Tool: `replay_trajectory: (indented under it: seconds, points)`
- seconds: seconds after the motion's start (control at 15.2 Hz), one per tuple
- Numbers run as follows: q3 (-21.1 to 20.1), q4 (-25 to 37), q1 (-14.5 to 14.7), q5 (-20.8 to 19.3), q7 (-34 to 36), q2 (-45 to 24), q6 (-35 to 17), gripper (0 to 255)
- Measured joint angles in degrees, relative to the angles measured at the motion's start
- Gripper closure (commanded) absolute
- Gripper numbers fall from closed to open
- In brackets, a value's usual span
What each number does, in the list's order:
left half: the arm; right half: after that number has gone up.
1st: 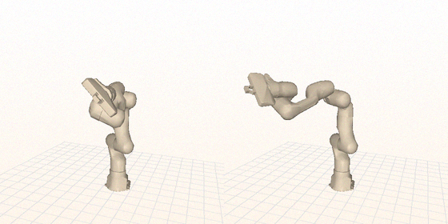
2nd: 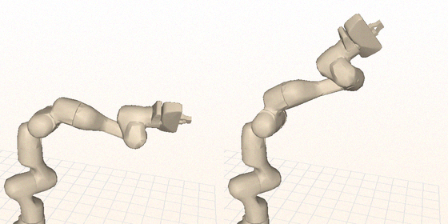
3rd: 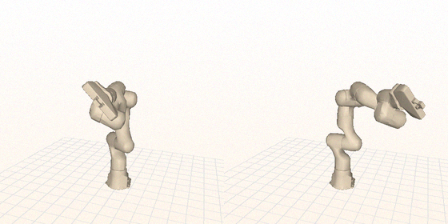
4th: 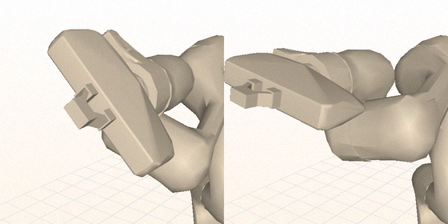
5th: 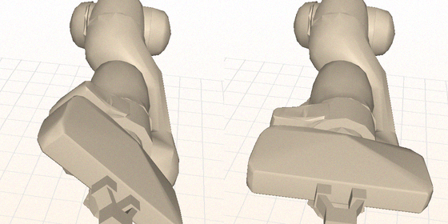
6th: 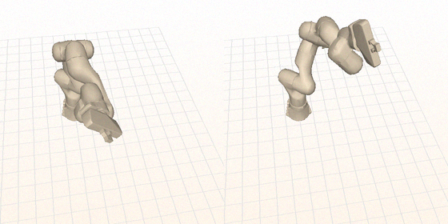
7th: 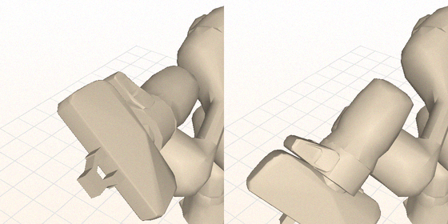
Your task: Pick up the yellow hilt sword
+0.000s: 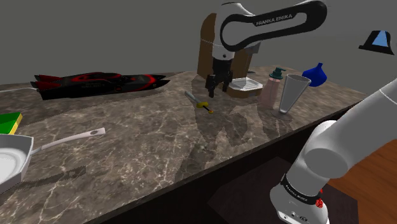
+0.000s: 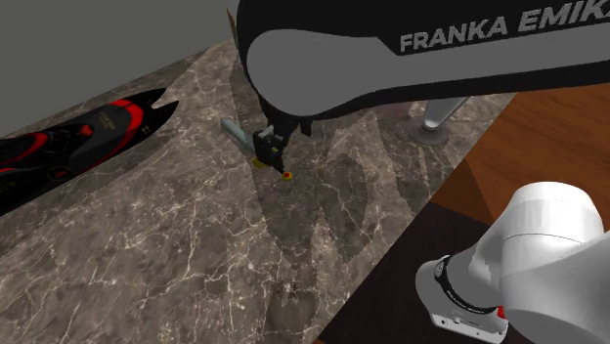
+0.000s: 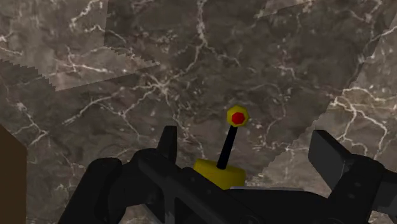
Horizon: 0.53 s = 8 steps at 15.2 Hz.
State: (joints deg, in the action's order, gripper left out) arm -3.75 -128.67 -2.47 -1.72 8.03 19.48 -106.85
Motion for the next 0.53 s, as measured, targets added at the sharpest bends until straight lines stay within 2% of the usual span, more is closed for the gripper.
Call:
replay_trajectory:
  seconds: [0.53]
  points:
    - [0.18, 13.51, -1.89, -2.62, 6.8, -18.77, -4.95, 0]
